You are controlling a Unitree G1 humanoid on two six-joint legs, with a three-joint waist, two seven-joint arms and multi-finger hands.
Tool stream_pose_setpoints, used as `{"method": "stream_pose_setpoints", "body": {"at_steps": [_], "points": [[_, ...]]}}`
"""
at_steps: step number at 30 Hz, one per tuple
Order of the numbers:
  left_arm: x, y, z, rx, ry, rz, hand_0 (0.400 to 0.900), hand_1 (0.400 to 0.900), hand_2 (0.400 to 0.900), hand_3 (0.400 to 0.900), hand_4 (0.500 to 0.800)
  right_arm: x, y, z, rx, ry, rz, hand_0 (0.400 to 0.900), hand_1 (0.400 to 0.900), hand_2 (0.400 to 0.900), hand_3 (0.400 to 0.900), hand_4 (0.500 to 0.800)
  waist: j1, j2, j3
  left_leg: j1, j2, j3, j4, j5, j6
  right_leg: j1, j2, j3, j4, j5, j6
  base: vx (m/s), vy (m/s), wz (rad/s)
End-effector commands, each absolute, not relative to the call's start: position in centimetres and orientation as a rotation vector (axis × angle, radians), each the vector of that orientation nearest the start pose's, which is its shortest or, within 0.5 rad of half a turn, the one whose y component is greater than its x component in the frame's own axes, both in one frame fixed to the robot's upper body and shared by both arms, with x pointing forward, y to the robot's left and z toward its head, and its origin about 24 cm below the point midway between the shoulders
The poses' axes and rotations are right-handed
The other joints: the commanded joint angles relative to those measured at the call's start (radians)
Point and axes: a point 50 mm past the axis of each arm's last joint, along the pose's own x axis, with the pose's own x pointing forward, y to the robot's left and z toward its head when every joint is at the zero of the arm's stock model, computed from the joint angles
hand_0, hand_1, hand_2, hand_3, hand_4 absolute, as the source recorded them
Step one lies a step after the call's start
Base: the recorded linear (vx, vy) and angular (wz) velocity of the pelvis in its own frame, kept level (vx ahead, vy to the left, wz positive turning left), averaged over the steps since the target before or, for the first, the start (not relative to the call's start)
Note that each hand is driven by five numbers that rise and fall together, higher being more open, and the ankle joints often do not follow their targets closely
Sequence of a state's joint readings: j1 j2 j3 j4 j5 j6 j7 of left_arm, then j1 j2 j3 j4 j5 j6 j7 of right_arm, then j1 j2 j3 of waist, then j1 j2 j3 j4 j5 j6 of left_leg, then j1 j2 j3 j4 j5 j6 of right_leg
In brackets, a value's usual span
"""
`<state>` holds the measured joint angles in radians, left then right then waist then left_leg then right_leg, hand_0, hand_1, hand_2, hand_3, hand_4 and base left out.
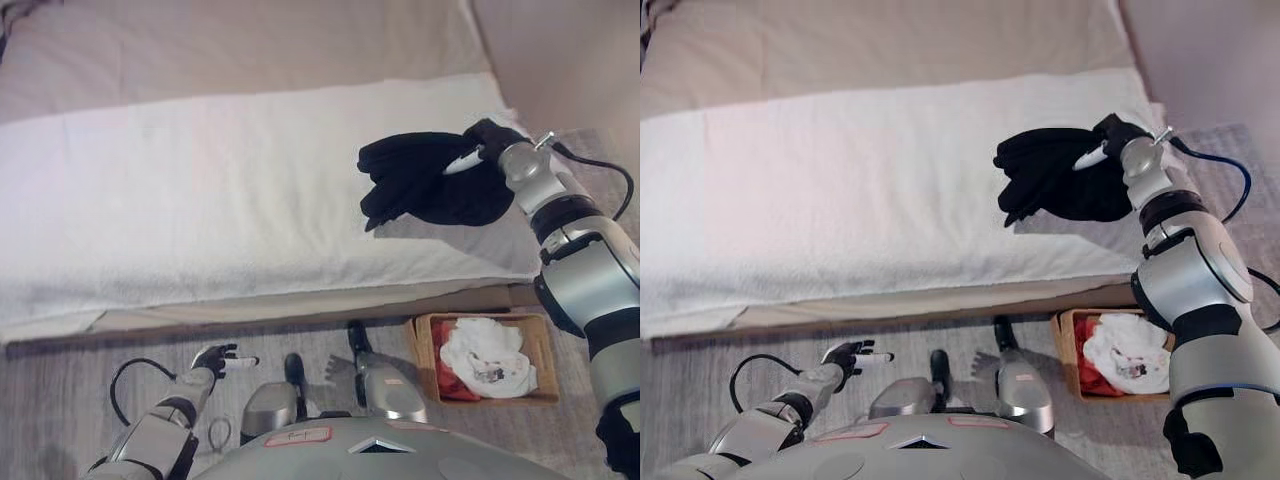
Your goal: Put the clothes on the bed into the basket.
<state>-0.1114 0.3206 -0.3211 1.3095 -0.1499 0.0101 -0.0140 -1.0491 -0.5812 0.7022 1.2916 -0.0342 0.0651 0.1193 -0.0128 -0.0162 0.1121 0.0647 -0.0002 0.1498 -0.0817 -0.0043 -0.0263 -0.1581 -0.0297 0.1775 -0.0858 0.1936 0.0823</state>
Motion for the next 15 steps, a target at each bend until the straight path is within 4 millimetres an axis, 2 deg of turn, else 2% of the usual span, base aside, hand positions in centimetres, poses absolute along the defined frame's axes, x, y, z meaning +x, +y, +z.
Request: {"method": "stream_pose_setpoints", "body": {"at_steps": [1,7,8,13,15], "points": [[9.3,29.3,-14.5,0.474,1.328,0.067,0.900,0.900,0.900,0.900,0.800,39.3,-30.2,16.8,-1.134,0.400,-0.130,0.400,0.400,0.400,0.400,0.500,-0.013,-0.015,-0.059,-0.004,-0.001,-0.005,0.070,-0.118,0.012,0.012,-0.041,-0.004,0.069,-0.102,0.071,0.00,0.041,-0.40],[9.0,30.3,-14.1,0.490,1.334,0.088,0.900,0.900,0.900,0.900,0.800,37.9,-33.4,17.1,-1.118,0.461,-0.215,0.400,0.400,0.400,0.400,0.500,-0.042,-0.015,-0.078,0.024,-0.007,0.049,0.074,-0.136,0.028,0.006,-0.028,0.043,0.075,-0.083,0.089,-0.03,0.042,-0.38],[9.0,30.3,-14.1,0.490,1.334,0.088,0.900,0.900,0.900,0.900,0.800,37.9,-33.4,17.1,-1.118,0.461,-0.215,0.400,0.400,0.400,0.400,0.500,-0.040,-0.015,-0.078,0.025,-0.007,0.050,0.073,-0.137,0.028,0.007,-0.028,0.044,0.075,-0.083,0.090,-0.03,0.035,-0.26],[9.4,30.4,-14.0,0.493,1.324,0.088,0.900,0.900,0.900,0.900,0.800,36.4,-35.9,17.0,-1.096,0.519,-0.283,0.400,0.400,0.400,0.400,0.500,-0.064,-0.009,-0.086,0.044,-0.016,0.079,0.084,-0.155,0.038,0.009,-0.028,0.060,0.074,-0.073,0.101,-0.02,0.034,-0.20],[9.3,30.5,-13.9,0.491,1.325,0.090,0.900,0.900,0.900,0.900,0.800,36.2,-36.2,16.9,-1.094,0.527,-0.290,0.400,0.400,0.400,0.400,0.500,-0.066,-0.008,-0.087,0.046,-0.017,0.085,0.088,-0.160,0.041,0.010,-0.028,0.066,0.073,-0.070,0.103,-0.02,0.031,-0.19]]}}
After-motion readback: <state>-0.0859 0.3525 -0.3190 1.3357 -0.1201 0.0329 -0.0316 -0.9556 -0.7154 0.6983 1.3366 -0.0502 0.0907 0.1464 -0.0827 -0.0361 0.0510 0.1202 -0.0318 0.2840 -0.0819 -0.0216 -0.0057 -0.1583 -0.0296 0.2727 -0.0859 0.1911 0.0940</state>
